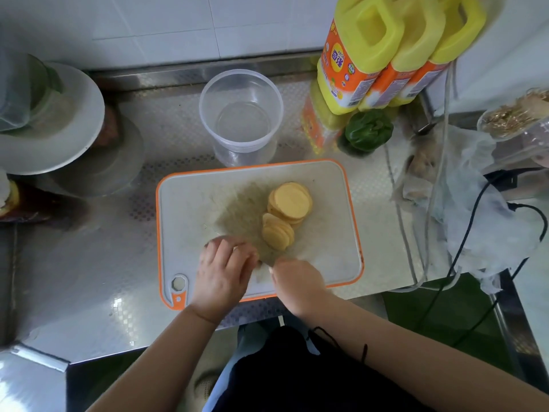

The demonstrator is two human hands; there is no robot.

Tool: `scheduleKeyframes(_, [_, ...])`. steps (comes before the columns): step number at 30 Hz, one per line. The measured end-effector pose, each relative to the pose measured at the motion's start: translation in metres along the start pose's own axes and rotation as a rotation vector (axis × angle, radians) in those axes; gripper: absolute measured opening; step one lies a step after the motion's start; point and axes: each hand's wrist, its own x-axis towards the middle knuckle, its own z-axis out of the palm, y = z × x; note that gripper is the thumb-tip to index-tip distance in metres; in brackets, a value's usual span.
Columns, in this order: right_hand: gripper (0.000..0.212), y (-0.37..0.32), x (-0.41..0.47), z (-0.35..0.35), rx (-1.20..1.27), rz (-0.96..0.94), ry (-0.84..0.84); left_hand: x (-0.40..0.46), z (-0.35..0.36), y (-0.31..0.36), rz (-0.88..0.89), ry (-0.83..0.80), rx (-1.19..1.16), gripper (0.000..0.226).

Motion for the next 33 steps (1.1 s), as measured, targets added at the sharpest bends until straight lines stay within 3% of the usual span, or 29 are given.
scheduleKeyframes(2, [0.016,-0.001,-0.002,0.000,-0.012,0.000,0.021,0.041,-0.009,0.000,0.031,-0.194,0.099,0.036])
scheduleKeyframes(4, [0.016,-0.002,-0.003,0.000,-0.002,0.023,0.018,0.073,-0.012,0.003,0.003,-0.650,0.226,0.056])
scheduleKeyframes(6, [0.017,-0.003,-0.003,-0.002,0.013,0.054,0.000,0.088,-0.008,0.006,0.017,-0.963,0.341,0.062])
scheduleKeyframes(9, [0.017,-0.005,-0.004,-0.003,0.023,0.058,-0.008,0.095,-0.001,0.006,0.026,-1.111,0.361,0.064])
scheduleKeyframes(15, [0.020,-0.002,-0.011,-0.012,0.084,0.031,0.072,0.104,-0.004,0.014,0.000,-1.189,0.384,0.066])
scheduleKeyframes(17, [0.026,0.000,-0.015,-0.016,0.082,0.001,0.101,0.107,-0.009,0.019,0.000,-1.112,0.353,0.063])
scheduleKeyframes(18, [0.028,0.001,-0.017,-0.017,0.087,-0.009,0.110,0.105,-0.011,0.018,0.022,-0.988,0.295,0.058])
scheduleKeyframes(22, [0.029,0.002,-0.020,-0.020,0.165,-0.018,0.106,0.056,-0.029,0.002,0.001,0.033,-0.086,0.024])
scheduleKeyframes(23, [0.029,0.003,-0.021,-0.019,0.184,-0.023,0.104,0.035,-0.031,0.000,-0.032,0.136,-0.106,0.017])
scheduleKeyframes(26, [0.025,0.003,-0.021,-0.015,0.174,-0.039,0.128,-0.026,-0.014,-0.003,-0.076,0.051,-0.062,0.006])
scheduleKeyframes(31, [0.005,-0.005,-0.021,-0.010,0.073,-0.031,0.149,-0.044,0.015,-0.007,-0.119,-0.034,-0.018,0.013])
scheduleKeyframes(33, [0.020,-0.008,-0.023,-0.010,0.032,-0.034,0.107,-0.041,0.020,-0.009,-0.147,-0.060,-0.022,0.018])
